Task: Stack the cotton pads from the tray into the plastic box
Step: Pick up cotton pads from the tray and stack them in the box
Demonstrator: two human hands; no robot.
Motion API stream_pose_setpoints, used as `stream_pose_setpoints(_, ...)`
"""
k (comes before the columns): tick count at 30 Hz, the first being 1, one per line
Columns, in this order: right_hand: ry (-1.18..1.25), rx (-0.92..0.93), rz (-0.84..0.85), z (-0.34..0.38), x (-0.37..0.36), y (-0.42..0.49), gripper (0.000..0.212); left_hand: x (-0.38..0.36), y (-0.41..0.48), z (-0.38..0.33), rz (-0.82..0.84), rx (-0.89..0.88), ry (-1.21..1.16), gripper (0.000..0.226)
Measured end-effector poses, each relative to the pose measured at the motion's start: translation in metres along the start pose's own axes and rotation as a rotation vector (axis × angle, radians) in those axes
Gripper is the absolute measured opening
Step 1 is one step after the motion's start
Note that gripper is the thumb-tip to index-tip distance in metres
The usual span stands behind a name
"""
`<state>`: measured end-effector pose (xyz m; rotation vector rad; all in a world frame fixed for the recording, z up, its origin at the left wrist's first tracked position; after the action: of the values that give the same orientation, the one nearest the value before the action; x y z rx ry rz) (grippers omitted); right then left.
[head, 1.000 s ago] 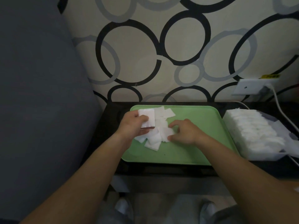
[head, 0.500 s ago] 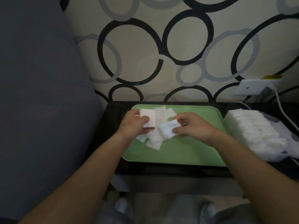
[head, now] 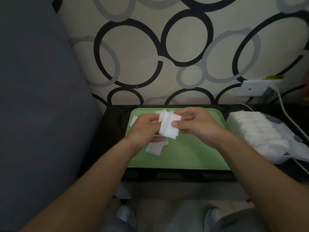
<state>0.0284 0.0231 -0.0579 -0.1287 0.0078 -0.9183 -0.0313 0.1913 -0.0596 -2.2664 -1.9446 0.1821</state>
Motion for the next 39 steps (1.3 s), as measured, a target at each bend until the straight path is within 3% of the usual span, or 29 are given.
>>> stream_pose_setpoints(8,-0.029,-0.004,-0.077,0.001,0.006,-0.004,0.027,-0.01,0.003,-0.003,-0.014,0.024,-0.088,0.022)
stream_pose_setpoints(13,-0.308,0.025,-0.156,0.0,0.01,-0.008,0.036,-0.016,0.005,-0.002,0.043,-0.002,0.019,0.013)
stream_pose_setpoints(16,-0.43,0.043,-0.119,0.002,0.015,-0.012,0.042,-0.022,0.009,0.001,0.059,-0.041,0.083,0.023)
stream_pose_setpoints(19,-0.507,0.094,0.014,0.005,0.021,-0.02,0.033,-0.033,0.015,0.001,0.056,-0.079,0.142,0.027)
stream_pose_setpoints(23,-0.661,0.06,-0.012,0.011,0.048,-0.032,0.021,-0.053,0.025,0.001,0.053,-0.105,0.182,0.027)
stream_pose_setpoints(27,-0.623,0.017,-0.055,0.025,0.095,-0.065,0.008,-0.084,0.036,-0.001,0.105,-0.088,0.185,0.019)
stream_pose_setpoints(30,-0.574,-0.026,-0.171,0.032,0.138,-0.099,0.003,-0.111,0.047,0.001,0.104,-0.1,0.332,0.012)
stream_pose_setpoints(35,-0.618,-0.176,-0.231,0.029,0.202,-0.148,0.008,-0.18,0.076,-0.012,0.09,-0.318,0.62,0.011)
stream_pose_setpoints(37,-0.657,-0.213,-0.2,0.025,0.214,-0.155,0.014,-0.205,0.087,-0.023,0.13,-0.368,0.736,0.018)
stream_pose_setpoints(39,-0.666,-0.238,-0.16,0.02,0.227,-0.16,0.019,-0.228,0.106,-0.029,0.185,-0.37,0.915,0.041)
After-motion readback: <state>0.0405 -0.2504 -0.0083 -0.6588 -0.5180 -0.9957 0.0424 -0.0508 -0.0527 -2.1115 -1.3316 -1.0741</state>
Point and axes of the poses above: each hand's wrist, its own y-axis towards the middle knuckle, its own x-axis out of the back of the hand, z = x × y, the point moved 2 cm from there along y, towards the middle knuckle, and after that the axes turned 12 degrees about z, right-handed, at the moved point
